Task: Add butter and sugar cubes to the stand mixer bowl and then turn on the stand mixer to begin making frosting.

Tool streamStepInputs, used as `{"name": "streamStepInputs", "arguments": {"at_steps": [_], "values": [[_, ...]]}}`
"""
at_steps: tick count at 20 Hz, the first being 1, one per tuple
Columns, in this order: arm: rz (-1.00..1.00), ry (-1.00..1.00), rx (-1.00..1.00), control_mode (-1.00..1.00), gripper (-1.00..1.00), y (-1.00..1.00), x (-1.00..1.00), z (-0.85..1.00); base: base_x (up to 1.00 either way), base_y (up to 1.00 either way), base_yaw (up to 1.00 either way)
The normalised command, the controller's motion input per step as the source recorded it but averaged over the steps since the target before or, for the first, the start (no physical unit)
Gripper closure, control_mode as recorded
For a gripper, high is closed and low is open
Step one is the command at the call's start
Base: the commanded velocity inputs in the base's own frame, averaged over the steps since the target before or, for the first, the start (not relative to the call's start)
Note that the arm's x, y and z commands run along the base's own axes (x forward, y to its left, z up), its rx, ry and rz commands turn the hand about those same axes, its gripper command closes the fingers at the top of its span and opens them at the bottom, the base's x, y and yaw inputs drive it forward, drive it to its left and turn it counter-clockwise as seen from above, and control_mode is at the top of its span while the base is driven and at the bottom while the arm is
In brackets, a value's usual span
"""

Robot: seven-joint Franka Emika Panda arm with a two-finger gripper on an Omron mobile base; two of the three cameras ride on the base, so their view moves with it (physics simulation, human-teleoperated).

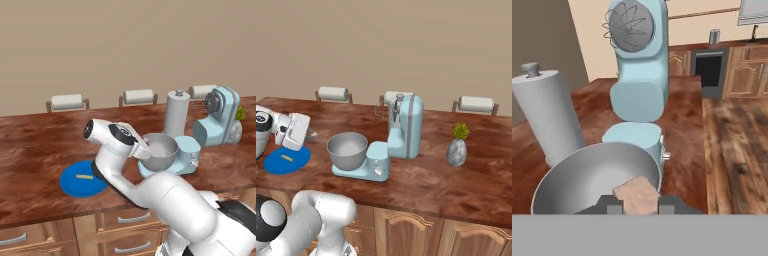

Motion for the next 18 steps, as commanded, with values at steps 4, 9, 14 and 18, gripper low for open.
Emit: {"name": "streamStepInputs", "arguments": {"at_steps": [4, 9, 14, 18], "values": [[-0.14, 0.05, 0.00, -1.00, 1.00, -0.44, 0.20, 0.16, 0.00, 0.00, 0.00], [-0.10, 0.11, 0.01, -1.00, 1.00, -0.40, 0.55, -0.22, 0.00, 0.00, 0.00], [-0.05, 0.09, 0.05, -1.00, 1.00, -0.31, 0.55, -0.16, 0.00, 0.00, 0.00], [-0.01, 0.05, 0.07, -1.00, 1.00, -0.10, 0.18, -0.34, 0.00, 0.00, 0.00]]}}
